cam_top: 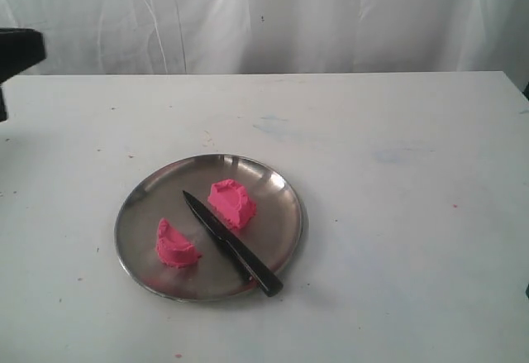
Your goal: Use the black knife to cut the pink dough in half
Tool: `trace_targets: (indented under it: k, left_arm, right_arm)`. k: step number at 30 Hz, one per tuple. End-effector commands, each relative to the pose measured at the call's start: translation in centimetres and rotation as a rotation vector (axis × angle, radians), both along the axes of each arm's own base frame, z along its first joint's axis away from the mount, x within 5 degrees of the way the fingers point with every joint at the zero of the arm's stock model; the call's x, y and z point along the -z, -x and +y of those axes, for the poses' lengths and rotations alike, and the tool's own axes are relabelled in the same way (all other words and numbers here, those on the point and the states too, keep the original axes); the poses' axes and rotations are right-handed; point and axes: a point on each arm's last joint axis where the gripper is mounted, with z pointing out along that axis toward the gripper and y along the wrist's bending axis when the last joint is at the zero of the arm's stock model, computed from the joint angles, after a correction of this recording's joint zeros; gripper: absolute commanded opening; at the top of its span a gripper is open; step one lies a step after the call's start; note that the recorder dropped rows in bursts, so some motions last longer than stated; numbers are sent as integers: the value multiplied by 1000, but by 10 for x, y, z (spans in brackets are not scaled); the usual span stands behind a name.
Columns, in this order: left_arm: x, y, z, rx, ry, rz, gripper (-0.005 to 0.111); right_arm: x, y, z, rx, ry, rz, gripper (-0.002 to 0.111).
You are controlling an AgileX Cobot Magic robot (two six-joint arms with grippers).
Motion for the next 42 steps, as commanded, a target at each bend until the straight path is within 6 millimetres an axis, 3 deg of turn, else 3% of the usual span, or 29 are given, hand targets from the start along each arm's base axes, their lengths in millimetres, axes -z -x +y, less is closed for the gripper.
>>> trace_targets:
  k: [1, 6, 12, 17, 42]
  left_arm:
    - [19, 38, 17, -189, 114, 96, 0]
    - [63, 69, 34, -350, 77, 133, 0]
    - [134, 93, 35, -349, 66, 212, 0]
    - [168, 102, 35, -346, 61, 230, 0]
    - [169, 106, 35, -333, 54, 219, 0]
  right_arm:
    - [2, 0, 0, 5, 0, 1, 0]
    - [2, 0, 0, 5, 0, 1, 0]
    - [2, 0, 0, 5, 0, 1, 0]
    - [2, 0, 0, 5, 0, 1, 0]
    - [2, 0, 0, 5, 2, 2, 0]
